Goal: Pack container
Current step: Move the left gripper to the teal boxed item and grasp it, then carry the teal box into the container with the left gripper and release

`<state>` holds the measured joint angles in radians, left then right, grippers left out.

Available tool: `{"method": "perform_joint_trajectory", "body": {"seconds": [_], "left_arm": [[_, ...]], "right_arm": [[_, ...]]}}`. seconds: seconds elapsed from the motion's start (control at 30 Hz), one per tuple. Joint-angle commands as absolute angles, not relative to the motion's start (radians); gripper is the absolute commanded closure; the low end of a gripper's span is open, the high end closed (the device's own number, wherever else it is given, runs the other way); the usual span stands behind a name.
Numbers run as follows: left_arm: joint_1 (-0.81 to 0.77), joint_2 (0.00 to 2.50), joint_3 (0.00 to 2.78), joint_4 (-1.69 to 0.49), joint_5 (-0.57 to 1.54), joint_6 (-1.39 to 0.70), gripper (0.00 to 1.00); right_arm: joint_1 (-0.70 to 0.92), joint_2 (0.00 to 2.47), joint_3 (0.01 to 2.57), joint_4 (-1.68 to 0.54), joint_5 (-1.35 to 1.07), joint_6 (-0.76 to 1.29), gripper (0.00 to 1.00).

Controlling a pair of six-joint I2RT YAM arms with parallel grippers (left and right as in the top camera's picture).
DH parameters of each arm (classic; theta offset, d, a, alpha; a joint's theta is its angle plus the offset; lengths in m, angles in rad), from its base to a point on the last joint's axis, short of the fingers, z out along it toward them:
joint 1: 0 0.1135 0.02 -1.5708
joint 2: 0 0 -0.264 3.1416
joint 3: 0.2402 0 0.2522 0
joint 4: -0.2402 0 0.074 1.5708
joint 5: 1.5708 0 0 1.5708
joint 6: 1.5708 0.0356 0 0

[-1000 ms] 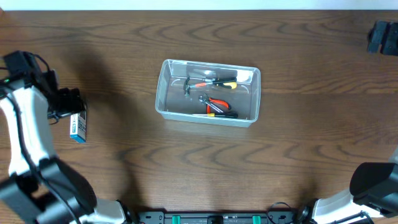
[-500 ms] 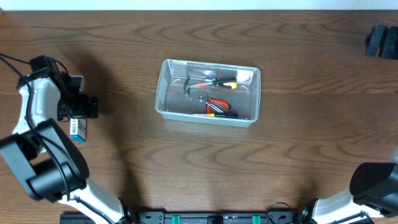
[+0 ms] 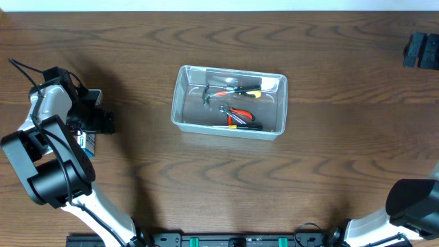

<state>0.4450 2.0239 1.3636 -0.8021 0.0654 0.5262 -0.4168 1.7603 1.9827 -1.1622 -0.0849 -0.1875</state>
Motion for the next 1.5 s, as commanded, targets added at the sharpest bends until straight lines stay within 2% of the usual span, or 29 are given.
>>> {"method": "perform_joint_trajectory", "body": {"seconds": [0.0,0.13,0.47,0.7,0.87,1.03,1.17,1.27,1.37,1.47], "left_arm": [[0.448,2.028,1.356,-0.801,0.075,0.542,0.01],[0.448,2.028,1.356,-0.802,0.075,0.542,0.04],[0.448,2.028,1.356,-0.802,0.075,0.542,0.34],[0.448,2.028,1.356,-0.802,0.075,0.542,0.50],[0.448,2.028,1.356,-0.802,0.075,0.542,0.54],[0.448,2.028,1.356,-0.802,0.075,0.542,0.68],[0.448,2.028,1.356,-0.802,0.075,0.542,0.70],[0.448,2.028,1.356,-0.802,0.075,0.542,0.76],[0.448,2.028,1.356,-0.802,0.075,0.542,0.91],[0.448,2.028,1.356,-0.802,0.075,0.542,0.94]], "right_arm": [[-0.418,1.753,1.980,-1.166,-0.075,-0.181,0.01],[-0.418,1.753,1.980,-1.166,-0.055,-0.180,0.01],[-0.418,1.753,1.980,-1.170,-0.052,-0.181,0.01],[-0.418,1.753,1.980,-1.176,-0.052,-0.180,0.01],[-0.419,1.753,1.980,-1.188,-0.049,-0.181,0.01],[-0.418,1.753,1.980,-1.191,-0.033,-0.181,0.01],[-0.418,1.753,1.980,-1.194,-0.032,-0.181,0.01],[-0.418,1.753,1.980,-1.193,-0.030,-0.181,0.01],[-0.419,1.753,1.980,-1.193,-0.029,-0.181,0.01],[-0.418,1.753,1.980,-1.193,-0.026,-0.181,0.01]]}}
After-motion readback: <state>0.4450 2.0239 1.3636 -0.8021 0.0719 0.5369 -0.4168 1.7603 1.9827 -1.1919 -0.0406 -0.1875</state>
